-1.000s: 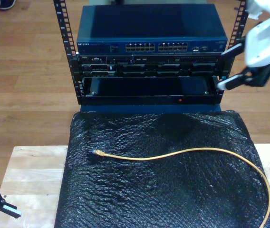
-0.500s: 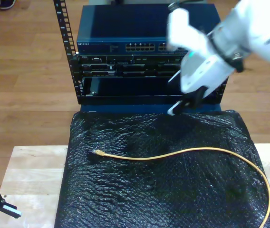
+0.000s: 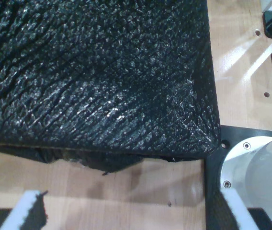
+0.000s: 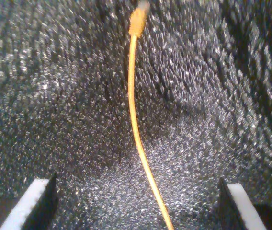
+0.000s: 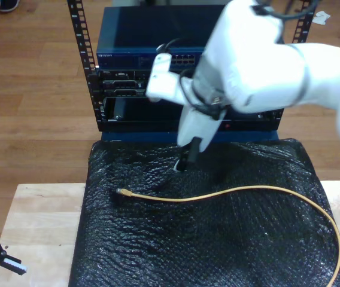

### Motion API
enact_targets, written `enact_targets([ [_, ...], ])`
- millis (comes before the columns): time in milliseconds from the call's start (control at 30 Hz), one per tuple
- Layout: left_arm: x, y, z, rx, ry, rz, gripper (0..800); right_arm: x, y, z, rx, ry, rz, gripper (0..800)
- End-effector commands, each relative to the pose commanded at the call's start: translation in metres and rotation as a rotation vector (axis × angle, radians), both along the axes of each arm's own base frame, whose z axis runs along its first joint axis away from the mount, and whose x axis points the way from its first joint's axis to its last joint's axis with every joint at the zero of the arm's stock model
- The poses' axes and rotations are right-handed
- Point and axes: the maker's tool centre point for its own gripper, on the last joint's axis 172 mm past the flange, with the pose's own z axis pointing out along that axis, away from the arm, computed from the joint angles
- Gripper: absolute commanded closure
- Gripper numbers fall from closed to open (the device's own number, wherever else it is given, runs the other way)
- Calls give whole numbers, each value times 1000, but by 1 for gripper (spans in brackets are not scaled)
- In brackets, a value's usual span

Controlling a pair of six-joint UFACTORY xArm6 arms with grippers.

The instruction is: Grab the cable and plug it in

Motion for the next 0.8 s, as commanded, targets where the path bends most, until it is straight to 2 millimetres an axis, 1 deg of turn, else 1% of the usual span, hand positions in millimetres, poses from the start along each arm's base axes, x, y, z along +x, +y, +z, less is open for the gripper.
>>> enact_targets([
  [200, 0, -1, -1, -6, 5, 0, 0, -1, 35, -37, -71, 36, -16, 21],
  [333, 0, -1, -1, -6, 6, 1, 0, -1, 51, -54, -89, 57, -43, 23],
  [467, -1, -1, -2, -7, 7, 1, 0, -5, 70, -73, -127, 63, -58, 23],
  [533, 0, -1, -1, -6, 6, 1, 0, -5, 70, -86, -154, 68, -86, 23],
  [633, -1, -1, -2, -7, 7, 1, 0, -5, 70, -99, -195, 61, -128, 24],
  [767, 0, -1, -1, -6, 6, 1, 0, 2, 70, -116, -244, 42, -140, 27],
  [800, 0, -1, -1, -6, 7, 2, 0, 4, 72, -117, -245, 41, -140, 28],
])
